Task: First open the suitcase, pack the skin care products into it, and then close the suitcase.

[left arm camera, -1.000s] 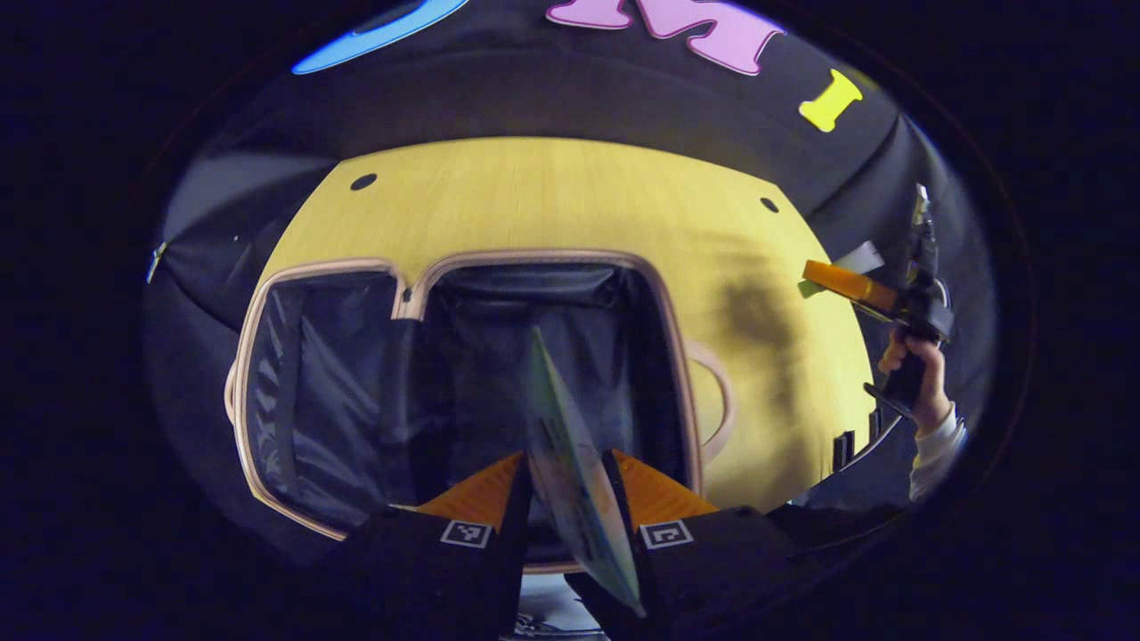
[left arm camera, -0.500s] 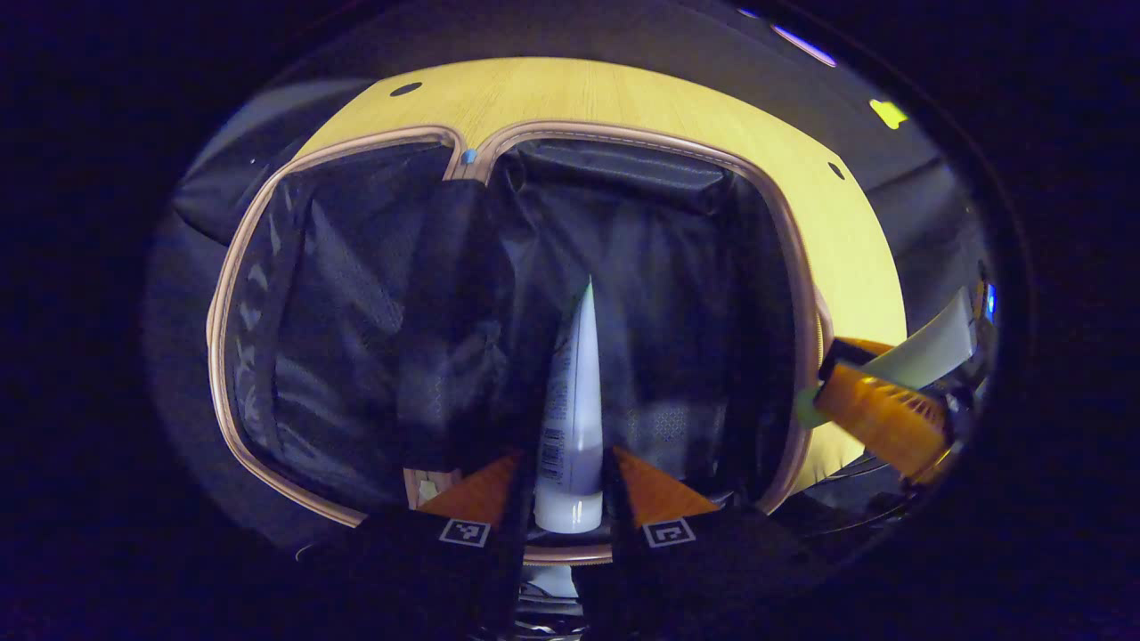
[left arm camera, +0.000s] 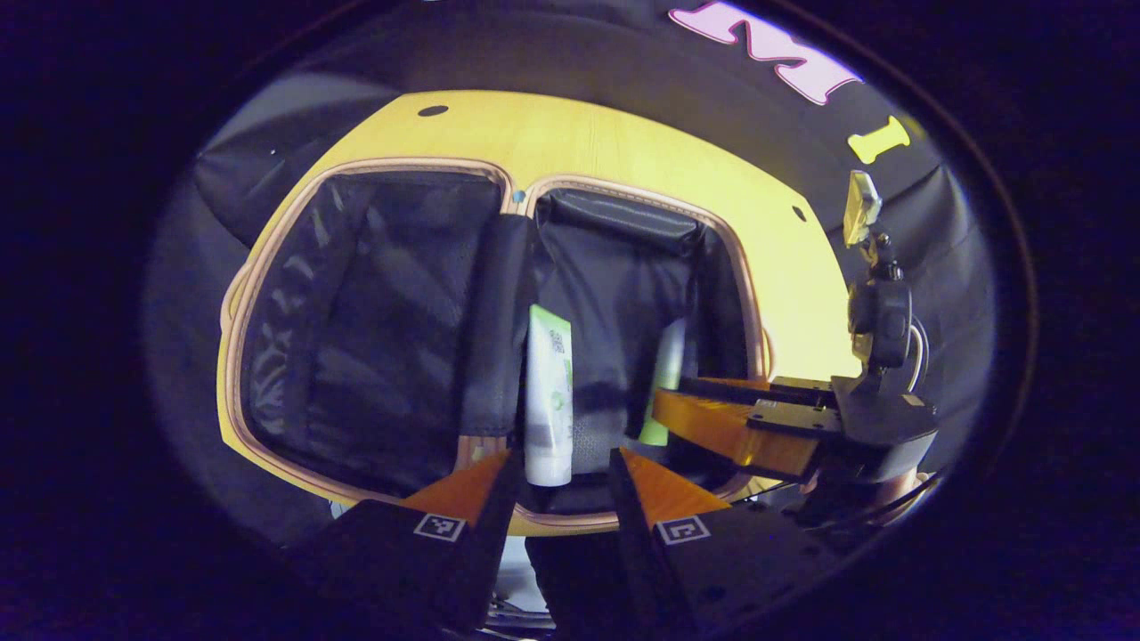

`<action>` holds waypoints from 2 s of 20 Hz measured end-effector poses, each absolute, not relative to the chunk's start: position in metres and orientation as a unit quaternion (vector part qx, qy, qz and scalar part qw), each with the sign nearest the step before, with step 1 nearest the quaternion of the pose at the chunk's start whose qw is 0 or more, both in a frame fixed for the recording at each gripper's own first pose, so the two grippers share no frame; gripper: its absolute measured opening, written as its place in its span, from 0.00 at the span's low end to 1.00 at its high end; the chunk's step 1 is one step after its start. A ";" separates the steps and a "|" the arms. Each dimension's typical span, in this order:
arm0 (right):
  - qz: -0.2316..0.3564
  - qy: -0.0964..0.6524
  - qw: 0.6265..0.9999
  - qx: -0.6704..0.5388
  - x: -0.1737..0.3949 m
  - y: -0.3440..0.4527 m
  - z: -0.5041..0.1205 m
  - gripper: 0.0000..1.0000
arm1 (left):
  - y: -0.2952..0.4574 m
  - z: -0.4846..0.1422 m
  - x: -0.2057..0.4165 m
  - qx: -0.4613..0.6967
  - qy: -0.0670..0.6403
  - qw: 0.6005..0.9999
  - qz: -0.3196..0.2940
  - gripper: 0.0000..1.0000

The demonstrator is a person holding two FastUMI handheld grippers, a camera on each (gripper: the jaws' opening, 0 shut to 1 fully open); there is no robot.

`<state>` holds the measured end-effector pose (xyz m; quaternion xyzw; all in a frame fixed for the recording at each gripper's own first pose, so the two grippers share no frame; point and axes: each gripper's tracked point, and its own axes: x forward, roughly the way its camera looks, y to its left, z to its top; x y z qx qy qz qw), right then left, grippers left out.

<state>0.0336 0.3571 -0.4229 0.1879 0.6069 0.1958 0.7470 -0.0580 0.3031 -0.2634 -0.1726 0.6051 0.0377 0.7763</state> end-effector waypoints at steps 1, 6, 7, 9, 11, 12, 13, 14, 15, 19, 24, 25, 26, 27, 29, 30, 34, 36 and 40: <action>0.198 0.600 0.754 0.182 0.035 0.358 -0.414 0.64 | 0.315 -0.253 -0.055 -0.173 0.587 0.790 0.040 0.64; 0.209 0.515 0.813 0.174 0.072 0.349 -0.355 0.93 | 0.415 -0.239 -0.060 -0.178 0.524 0.826 0.104 0.63; 0.213 0.496 0.823 0.174 0.079 0.345 -0.340 0.93 | 0.438 -0.237 -0.061 -0.180 0.516 0.828 0.125 0.63; 0.217 0.456 0.848 0.164 0.094 0.334 -0.313 0.93 | 0.488 -0.227 -0.056 -0.186 0.489 0.836 0.166 0.63; 0.218 0.417 0.869 0.154 0.105 0.324 -0.289 0.93 | 0.534 -0.221 -0.051 -0.188 0.465 0.841 0.204 0.63; 0.218 0.401 0.877 0.150 0.109 0.319 -0.279 0.93 | 0.557 -0.223 -0.048 -0.182 0.459 0.841 0.221 0.63; 0.218 0.389 0.882 0.149 0.111 0.316 -0.270 0.93 | 0.577 -0.229 -0.046 -0.174 0.457 0.840 0.237 0.63; 0.217 0.384 0.885 0.150 0.111 0.313 -0.262 0.93 | 0.593 -0.237 -0.044 -0.169 0.465 0.833 0.247 0.63; 0.216 0.381 0.887 0.150 0.109 0.309 -0.257 0.93 | 0.606 -0.242 -0.043 -0.165 0.468 0.829 0.258 0.63; 0.189 0.381 0.895 0.135 0.103 0.290 -0.257 0.93 | 0.640 -0.292 -0.047 -0.189 0.501 0.797 0.279 0.64; 0.158 0.368 0.909 0.112 0.099 0.267 -0.251 0.95 | 0.657 -0.351 -0.071 -0.191 0.556 0.747 0.311 0.72; 0.154 0.369 0.910 0.110 0.098 0.266 -0.253 0.95 | 0.657 -0.359 -0.076 -0.188 0.565 0.739 0.315 0.64; 0.152 0.371 0.910 0.110 0.096 0.265 -0.253 0.95 | 0.658 -0.361 -0.071 -0.198 0.560 0.741 0.313 0.65; 0.152 0.371 0.909 0.111 0.096 0.265 -0.252 0.95 | 0.663 -0.361 -0.068 -0.193 0.555 0.745 0.315 0.70; 0.156 0.366 0.911 0.107 0.096 0.266 -0.248 0.95 | 0.656 -0.361 -0.062 -0.192 0.559 0.749 0.299 0.34; 0.160 0.367 0.910 0.105 0.095 0.268 -0.248 0.95 | 0.656 -0.356 -0.059 -0.185 0.557 0.754 0.294 0.20; 0.171 0.350 0.915 0.107 0.094 0.269 -0.231 0.95 | 0.640 -0.311 -0.043 -0.204 0.507 0.791 0.275 0.14; 0.172 0.331 0.923 0.096 0.094 0.266 -0.220 0.95 | 0.630 -0.277 -0.034 -0.202 0.463 0.820 0.271 0.09; 0.184 0.310 0.928 0.095 0.090 0.267 -0.201 0.95 | 0.596 -0.194 -0.016 -0.191 0.393 0.870 0.229 0.07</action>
